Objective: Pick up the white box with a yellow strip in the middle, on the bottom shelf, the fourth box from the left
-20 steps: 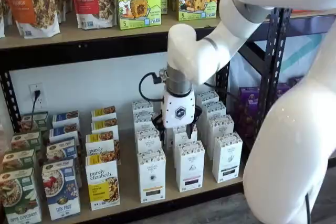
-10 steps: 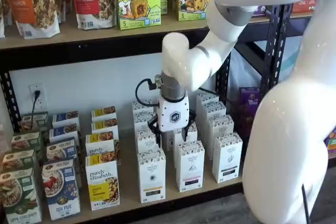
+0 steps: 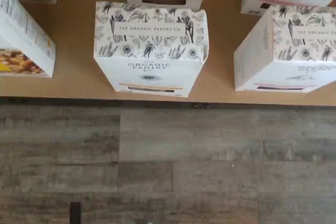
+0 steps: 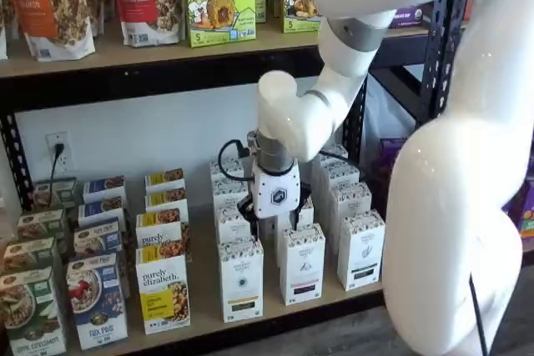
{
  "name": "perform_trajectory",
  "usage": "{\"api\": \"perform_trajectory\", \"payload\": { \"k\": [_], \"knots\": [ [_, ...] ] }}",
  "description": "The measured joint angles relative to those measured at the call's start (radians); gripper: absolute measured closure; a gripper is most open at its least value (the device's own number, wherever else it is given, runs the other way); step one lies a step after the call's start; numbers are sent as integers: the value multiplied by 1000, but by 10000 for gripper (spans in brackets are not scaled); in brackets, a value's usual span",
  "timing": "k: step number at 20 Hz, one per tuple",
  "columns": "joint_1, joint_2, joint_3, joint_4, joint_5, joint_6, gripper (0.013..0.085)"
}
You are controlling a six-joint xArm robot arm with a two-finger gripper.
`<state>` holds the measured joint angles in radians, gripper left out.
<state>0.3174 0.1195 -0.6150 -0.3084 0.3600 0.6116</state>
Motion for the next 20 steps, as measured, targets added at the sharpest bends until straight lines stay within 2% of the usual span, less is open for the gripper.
{"api": "perform_trajectory", "payload": {
  "k": [6, 8, 12, 20],
  "knots": [
    [-27, 101, -49, -39, -67, 15, 130],
    [-32, 133, -69, -67, -91, 38, 130],
    [-32, 196, -116, -92, -111, 63, 130],
    [-33, 294, -187, -65, -150, 38, 130]
  ]
}}
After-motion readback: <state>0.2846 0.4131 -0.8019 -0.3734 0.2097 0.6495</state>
